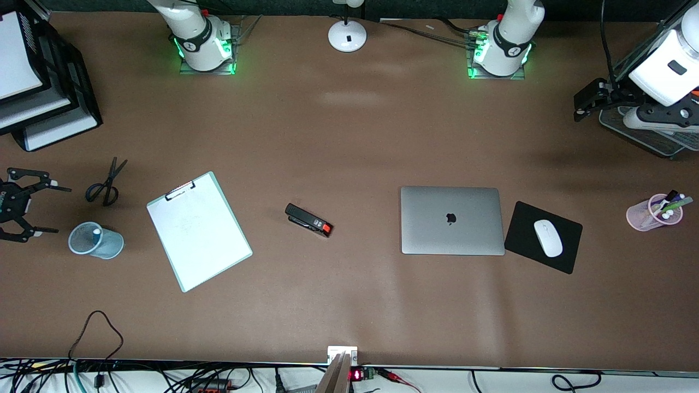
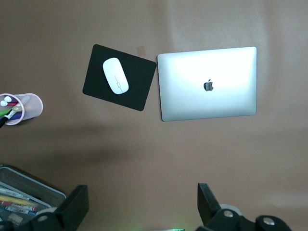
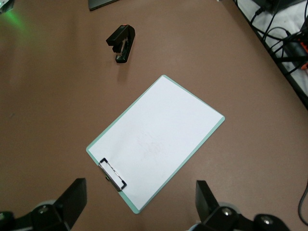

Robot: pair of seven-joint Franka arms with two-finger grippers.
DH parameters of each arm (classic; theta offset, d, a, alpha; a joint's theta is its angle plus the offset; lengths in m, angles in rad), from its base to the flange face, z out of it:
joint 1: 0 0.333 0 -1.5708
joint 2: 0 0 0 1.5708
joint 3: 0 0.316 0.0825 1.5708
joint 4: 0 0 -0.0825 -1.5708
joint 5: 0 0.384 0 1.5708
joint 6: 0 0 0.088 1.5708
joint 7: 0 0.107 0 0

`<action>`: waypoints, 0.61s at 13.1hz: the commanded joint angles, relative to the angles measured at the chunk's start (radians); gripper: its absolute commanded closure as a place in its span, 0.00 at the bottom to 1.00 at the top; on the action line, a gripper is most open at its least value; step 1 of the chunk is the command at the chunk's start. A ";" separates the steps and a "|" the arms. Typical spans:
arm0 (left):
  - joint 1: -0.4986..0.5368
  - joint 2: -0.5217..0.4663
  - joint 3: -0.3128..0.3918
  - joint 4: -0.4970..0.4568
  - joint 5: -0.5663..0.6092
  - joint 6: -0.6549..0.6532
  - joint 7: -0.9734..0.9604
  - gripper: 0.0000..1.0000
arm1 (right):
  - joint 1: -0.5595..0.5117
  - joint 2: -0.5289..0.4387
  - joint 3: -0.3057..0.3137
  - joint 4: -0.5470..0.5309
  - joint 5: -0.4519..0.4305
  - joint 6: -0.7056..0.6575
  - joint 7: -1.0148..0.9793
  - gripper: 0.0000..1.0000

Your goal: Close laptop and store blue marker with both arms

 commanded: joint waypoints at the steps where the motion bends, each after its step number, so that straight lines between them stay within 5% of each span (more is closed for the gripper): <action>1: 0.011 -0.021 0.001 -0.022 -0.024 0.019 0.029 0.00 | 0.064 -0.040 -0.002 -0.003 -0.057 -0.004 0.162 0.00; 8: 0.011 -0.019 -0.001 -0.024 -0.024 0.028 0.029 0.00 | 0.246 -0.126 0.002 0.016 -0.208 0.000 0.692 0.00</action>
